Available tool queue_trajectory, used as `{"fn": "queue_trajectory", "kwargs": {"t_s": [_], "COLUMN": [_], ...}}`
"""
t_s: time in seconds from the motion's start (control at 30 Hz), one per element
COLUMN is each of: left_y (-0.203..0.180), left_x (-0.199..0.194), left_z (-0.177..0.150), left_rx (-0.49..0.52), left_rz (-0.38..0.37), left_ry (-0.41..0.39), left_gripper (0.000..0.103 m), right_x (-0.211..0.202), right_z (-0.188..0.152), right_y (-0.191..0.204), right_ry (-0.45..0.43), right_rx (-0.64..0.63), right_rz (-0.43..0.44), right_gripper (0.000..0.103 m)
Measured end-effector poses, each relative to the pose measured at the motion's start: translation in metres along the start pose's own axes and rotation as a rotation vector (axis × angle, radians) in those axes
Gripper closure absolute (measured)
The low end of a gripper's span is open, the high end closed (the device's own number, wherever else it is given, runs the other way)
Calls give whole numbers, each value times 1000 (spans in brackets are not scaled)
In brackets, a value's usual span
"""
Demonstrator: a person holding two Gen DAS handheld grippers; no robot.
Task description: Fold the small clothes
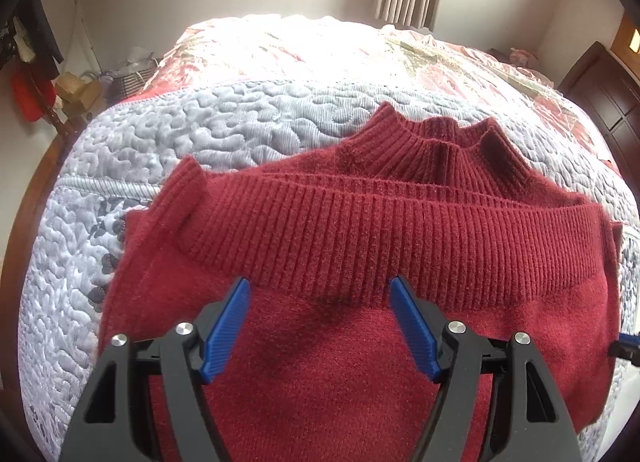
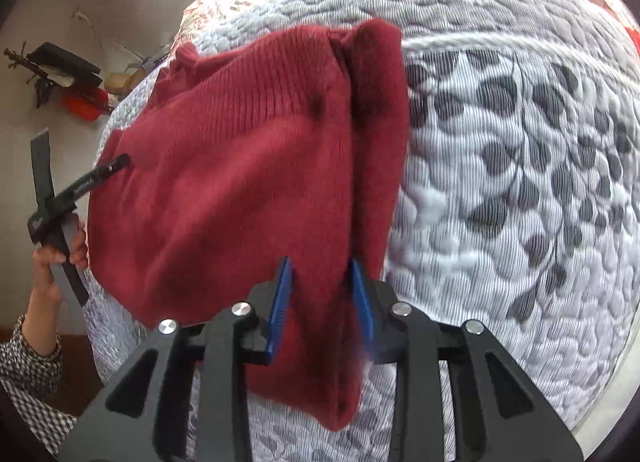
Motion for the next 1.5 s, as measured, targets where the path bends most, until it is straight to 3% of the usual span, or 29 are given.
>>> {"fn": "queue_trajectory", "kwargs": {"t_s": [0.07, 0.13, 0.23, 0.3, 0.33, 0.77, 0.97, 1.3, 1.37, 1.43, 1.5], "left_y": [-1, -2, -5, -6, -6, -3, -2, -3, -3, -5, -10], "left_x": [-1, 1, 9, 13, 15, 27, 32, 22, 14, 3, -5], "left_z": [0, -2, -9, -13, -15, -24, -26, -28, -31, -33, -38], "left_rx": [3, 7, 20, 26, 31, 26, 23, 34, 31, 14, 11], "left_rz": [-6, -1, 5, 8, 6, -14, -34, -4, -5, -30, -53], "left_ry": [-2, 3, 34, 51, 60, 110, 118, 126, 130, 120, 123], "left_gripper": [28, 27, 27, 27, 27, 19, 17, 18, 18, 18, 18], "right_x": [3, 8, 12, 9, 7, 8, 12, 10, -3, -20, -30], "right_z": [-20, -37, -49, -52, -52, -67, -70, -65, -61, -50, -39], "right_y": [1, 2, 4, 3, 5, -14, -23, -19, -11, -5, -4], "right_ry": [45, 78, 91, 84, 79, 69, 43, 47, 13, -36, -68], "right_rx": [-6, -18, -12, -5, -2, 34, 78, 105, 107, 75, 82], "right_rz": [-23, -46, -33, -29, -19, -34, -2, 1, 17, -4, 0], "right_gripper": [65, 65, 78, 96, 98, 98, 99, 95, 86, 84, 73]}}
Point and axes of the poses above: each gripper's, at about its wrist camera, not at the fingertips, and x roughly the way its jaws point, y to its left, z to its top, the point moved 8 cm from there along x, roughly the way its jaws point, and after that the axes turned 13 degrees about z, right-handed, at the moved point
